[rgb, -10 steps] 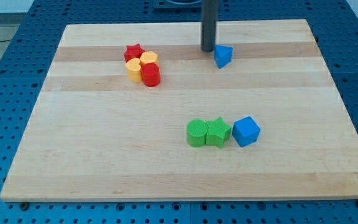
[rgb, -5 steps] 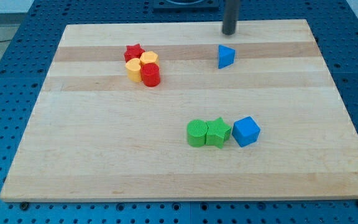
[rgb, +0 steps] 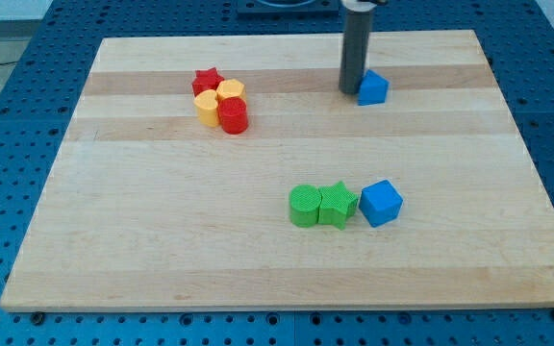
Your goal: Move the blue triangle to the right of the blue cube
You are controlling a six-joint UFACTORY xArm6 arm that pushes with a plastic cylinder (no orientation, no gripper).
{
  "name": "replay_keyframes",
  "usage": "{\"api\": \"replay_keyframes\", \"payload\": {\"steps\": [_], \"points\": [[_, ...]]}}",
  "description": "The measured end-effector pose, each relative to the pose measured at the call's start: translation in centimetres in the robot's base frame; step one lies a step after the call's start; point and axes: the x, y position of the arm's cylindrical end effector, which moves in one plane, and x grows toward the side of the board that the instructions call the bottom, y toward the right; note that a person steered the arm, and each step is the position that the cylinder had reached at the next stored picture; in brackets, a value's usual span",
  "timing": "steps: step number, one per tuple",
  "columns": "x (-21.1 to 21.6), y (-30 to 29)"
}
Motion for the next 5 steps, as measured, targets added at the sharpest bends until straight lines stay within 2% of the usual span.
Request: {"api": "replay_keyframes", "payload": {"steps": [3, 5], "points": [[-2.2, 3.2], [-0.9, 5.4]]}}
